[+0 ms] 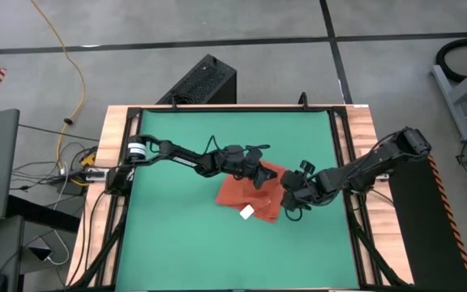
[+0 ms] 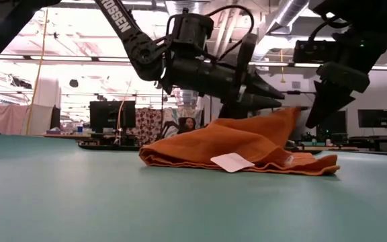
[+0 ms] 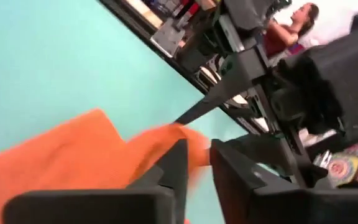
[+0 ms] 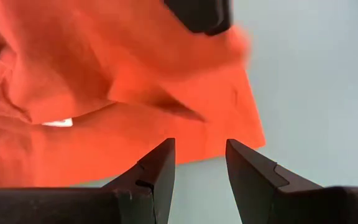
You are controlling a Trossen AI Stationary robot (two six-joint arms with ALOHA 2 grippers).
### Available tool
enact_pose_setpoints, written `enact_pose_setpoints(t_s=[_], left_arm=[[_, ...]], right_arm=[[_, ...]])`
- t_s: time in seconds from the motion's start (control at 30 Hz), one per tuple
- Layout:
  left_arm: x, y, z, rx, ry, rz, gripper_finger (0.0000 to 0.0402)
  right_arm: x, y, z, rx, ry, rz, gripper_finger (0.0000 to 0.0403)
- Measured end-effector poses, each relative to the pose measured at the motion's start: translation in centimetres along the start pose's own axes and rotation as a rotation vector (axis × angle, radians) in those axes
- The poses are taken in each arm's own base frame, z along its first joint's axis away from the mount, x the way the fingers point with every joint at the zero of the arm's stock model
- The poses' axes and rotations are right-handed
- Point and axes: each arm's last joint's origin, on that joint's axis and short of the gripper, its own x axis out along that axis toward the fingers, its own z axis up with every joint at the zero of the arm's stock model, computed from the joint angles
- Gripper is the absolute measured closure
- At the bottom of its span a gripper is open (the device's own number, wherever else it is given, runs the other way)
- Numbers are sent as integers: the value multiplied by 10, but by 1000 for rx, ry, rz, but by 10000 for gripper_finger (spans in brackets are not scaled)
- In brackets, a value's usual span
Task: Roll napkin
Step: Fold the orange table napkin
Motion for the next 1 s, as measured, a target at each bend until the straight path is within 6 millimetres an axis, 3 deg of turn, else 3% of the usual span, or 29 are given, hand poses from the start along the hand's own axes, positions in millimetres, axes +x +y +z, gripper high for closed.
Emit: enact_pose_setpoints(t_s=[0.2,0.3,0.5,0.6,0.73,0.83,1.0], left_arm=[[1,-5,8,113,133,-158,262],[4,-2,9,143,239,-125,236],[8,-5,15,278,502,29,224],[3,-12,30,371,639,61,228],[-17,-23,65,498,775,57,235],[-40,-17,83,519,844,95,245],[-71,-1,102,527,742,209,269]], right_arm=[[0,1,-1,-5,1,1,239],[0,0,-1,-8,5,-2,239],[0,0,-1,-8,7,-4,239],[0,0,-1,1,9,-6,239],[0,-1,-2,7,13,-10,239],[0,-1,-2,21,16,-13,239],[0,-1,-2,59,18,-16,239]])
